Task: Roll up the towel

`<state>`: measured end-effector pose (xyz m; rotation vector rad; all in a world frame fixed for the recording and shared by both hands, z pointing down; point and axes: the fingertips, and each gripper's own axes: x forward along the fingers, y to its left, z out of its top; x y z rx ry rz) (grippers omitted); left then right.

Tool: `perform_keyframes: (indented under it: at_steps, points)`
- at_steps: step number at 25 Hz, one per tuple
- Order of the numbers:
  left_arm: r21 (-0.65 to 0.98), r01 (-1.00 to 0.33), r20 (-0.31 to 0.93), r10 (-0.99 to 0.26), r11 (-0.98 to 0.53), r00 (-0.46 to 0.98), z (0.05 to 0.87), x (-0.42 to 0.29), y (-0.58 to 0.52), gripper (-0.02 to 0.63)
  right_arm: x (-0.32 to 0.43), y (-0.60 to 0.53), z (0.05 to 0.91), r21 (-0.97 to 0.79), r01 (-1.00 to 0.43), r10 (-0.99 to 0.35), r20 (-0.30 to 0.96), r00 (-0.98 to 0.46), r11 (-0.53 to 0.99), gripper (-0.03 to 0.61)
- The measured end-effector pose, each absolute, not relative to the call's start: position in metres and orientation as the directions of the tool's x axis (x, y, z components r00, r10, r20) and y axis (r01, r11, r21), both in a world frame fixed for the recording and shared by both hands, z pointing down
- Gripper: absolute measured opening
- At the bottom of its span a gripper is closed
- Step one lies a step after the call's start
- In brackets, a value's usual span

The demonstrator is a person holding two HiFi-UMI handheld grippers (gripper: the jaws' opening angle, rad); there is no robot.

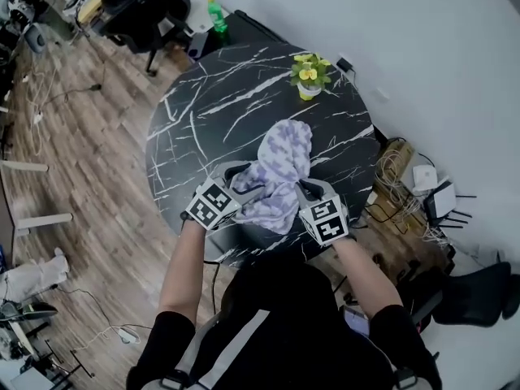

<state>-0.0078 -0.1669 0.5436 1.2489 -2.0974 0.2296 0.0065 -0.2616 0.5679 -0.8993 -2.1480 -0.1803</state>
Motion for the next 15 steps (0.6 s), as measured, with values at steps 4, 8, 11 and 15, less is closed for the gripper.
perform_keyframes:
  at_steps: [4, 8, 11, 15]
  points:
    - [0.098, -0.872, 0.702, -0.654, 0.48, -0.282, 0.573, -0.016, -0.182, 0.299, 0.011, -0.277, 0.571, -0.161, 0.633, 0.525, 0.727, -0.443, 0.757, 0.031]
    - [0.104, -0.887, 0.762, -0.61, 0.449, -0.22, 0.602, -0.011, -0.193, 0.299, 0.016, -0.292, 0.575, -0.163, 0.611, 0.505, 0.741, -0.443, 0.775, 0.031]
    - [0.122, -0.882, 0.76, -0.615, 0.456, -0.212, 0.607, -0.009, -0.201, 0.293, 0.018, -0.302, 0.577, -0.159, 0.603, 0.493, 0.749, -0.442, 0.782, 0.031]
    - [0.128, -0.892, 0.766, -0.615, 0.433, -0.189, 0.613, -0.005, -0.21, 0.231, 0.019, -0.311, 0.579, -0.152, 0.596, 0.48, 0.758, -0.442, 0.788, 0.031]
